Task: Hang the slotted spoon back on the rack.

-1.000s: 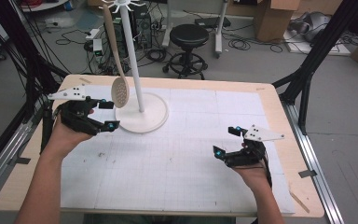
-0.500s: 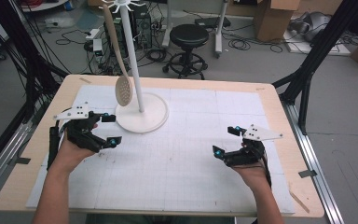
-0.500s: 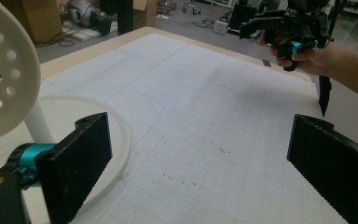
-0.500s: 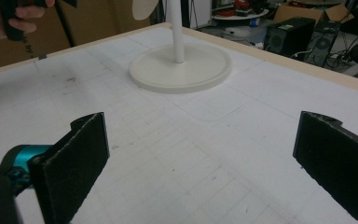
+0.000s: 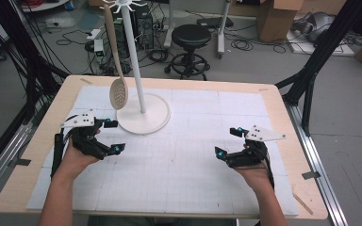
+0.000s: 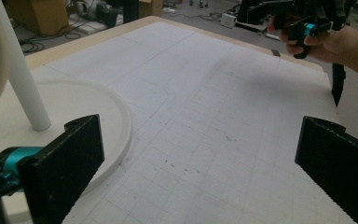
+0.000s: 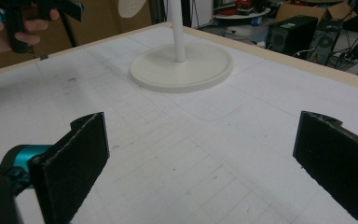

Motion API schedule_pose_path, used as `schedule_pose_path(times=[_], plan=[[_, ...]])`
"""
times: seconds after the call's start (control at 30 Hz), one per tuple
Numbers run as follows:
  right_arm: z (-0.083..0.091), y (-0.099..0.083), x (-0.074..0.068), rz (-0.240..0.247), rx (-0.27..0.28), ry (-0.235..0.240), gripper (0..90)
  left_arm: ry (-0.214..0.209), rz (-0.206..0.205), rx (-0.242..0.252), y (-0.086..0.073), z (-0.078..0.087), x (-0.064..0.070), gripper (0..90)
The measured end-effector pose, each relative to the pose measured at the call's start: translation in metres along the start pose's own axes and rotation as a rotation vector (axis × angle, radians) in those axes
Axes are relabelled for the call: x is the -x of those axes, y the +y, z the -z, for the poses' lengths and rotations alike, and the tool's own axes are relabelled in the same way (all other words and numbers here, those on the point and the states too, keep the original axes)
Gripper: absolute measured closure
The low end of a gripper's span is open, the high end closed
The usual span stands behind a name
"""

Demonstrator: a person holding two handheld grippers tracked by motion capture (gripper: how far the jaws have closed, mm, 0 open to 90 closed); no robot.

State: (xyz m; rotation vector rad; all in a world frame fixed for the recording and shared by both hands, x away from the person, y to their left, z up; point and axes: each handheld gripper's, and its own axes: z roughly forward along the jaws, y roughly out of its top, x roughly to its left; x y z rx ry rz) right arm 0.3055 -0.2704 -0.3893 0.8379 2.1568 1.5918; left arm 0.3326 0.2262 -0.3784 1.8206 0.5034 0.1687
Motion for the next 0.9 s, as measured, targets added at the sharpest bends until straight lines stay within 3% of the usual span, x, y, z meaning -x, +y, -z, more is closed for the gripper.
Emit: schedule_pose_path(times=[0.9], plan=[[-0.0008, -0.0009, -0.0004, 0.001, -0.006, -0.002, 2.6, 0.016, -0.005, 0.015, -0.0016, 0.0056, 0.0029, 1.6]])
